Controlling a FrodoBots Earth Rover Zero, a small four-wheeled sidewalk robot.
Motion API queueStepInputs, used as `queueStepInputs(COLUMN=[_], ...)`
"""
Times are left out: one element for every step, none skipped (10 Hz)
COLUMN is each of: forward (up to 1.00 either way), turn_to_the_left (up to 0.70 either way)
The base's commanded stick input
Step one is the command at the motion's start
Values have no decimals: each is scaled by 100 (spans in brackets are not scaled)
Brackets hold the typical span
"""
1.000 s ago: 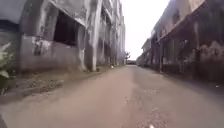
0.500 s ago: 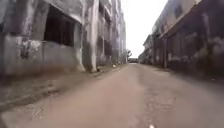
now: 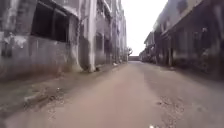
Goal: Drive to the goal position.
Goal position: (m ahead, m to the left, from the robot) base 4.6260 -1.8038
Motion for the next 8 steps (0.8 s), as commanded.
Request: queueStepInputs(forward=[100, 100, 100, 100, 100, 100, 100, 100], turn_to_the_left=[-27, -16, 0, 0, -9, -25, -27, -27])
